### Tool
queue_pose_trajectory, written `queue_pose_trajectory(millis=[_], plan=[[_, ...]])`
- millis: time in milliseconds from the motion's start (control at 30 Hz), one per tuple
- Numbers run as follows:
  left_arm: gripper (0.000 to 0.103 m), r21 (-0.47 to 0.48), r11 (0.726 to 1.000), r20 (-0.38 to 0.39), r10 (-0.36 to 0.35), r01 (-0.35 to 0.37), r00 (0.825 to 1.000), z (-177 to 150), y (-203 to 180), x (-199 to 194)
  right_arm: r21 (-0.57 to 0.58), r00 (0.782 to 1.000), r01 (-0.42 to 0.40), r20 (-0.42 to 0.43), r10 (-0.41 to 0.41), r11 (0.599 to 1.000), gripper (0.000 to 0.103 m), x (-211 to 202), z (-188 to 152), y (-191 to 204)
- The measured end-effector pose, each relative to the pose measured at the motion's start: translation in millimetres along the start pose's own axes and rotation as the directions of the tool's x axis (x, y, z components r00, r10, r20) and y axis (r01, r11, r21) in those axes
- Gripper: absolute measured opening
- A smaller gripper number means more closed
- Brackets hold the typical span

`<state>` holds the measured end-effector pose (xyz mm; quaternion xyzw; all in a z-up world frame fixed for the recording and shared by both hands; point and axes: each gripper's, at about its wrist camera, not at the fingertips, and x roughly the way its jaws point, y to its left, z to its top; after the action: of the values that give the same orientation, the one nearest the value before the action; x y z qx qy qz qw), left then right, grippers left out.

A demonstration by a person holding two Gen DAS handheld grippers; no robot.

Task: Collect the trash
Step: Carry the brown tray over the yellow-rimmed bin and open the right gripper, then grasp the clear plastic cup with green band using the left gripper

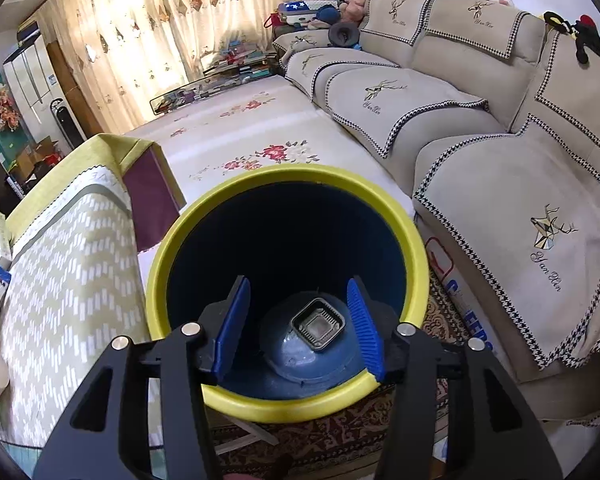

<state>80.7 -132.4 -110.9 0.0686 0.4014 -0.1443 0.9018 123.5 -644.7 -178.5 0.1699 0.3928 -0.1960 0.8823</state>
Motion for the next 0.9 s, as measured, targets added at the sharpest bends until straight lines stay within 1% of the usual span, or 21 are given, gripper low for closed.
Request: queue_pose_trajectory(millis=[67,133,300,333,367,433,533,767,800,867,900], plan=[[0.079,-0.008,1.000,-0.007,0.001,-0.001,1.000,0,3,3,0.004,1.000,-0.009,-0.007,0.009,1.000,0.049,1,-2,1],[0.076,-0.005,1.000,-0.024,0.005,-0.005,1.000,0,4,7,0.005,1.000,-0.016,-0.015,0.016,1.000,0.049,4,-5,1],[0.075,0.011,1.000,-0.057,-0.008,0.008,0.998,-7,7,12,0.004,0.999,-0.029,-0.025,0.029,1.000,0.049,5,-9,1],[0.075,0.015,1.000,-0.057,-0.004,0.005,0.998,-8,7,13,0.004,0.999,-0.030,-0.026,0.030,1.000,0.049,5,-9,1],[0.072,0.017,1.000,-0.059,0.002,-0.001,0.998,-9,8,13,0.005,0.999,-0.031,-0.027,0.031,1.000,0.049,6,-10,1],[0.070,0.008,1.000,-0.067,-0.003,0.004,0.998,-10,11,13,0.007,0.999,-0.037,-0.031,0.037,0.999,0.049,6,-11,1],[0.067,-0.004,1.000,-0.064,-0.004,0.004,0.998,-12,16,10,0.009,0.998,-0.046,-0.034,0.046,0.999,0.049,6,-15,1],[0.066,-0.030,0.999,-0.053,-0.028,0.027,0.998,-9,19,16,-0.002,0.996,-0.067,-0.050,0.067,0.998,0.049,10,-20,9],[0.064,-0.034,0.999,-0.049,-0.029,0.028,0.998,-8,20,17,-0.004,0.996,-0.071,-0.052,0.071,0.997,0.049,10,-21,9],[0.052,-0.043,0.998,-0.043,-0.049,0.047,0.998,-9,22,15,-0.010,0.995,-0.080,-0.052,0.079,0.997,0.049,9,-22,11],[0.052,-0.044,0.998,-0.039,-0.056,0.054,0.998,-9,24,13,-0.010,0.995,-0.082,-0.051,0.081,0.997,0.049,8,-22,11]])
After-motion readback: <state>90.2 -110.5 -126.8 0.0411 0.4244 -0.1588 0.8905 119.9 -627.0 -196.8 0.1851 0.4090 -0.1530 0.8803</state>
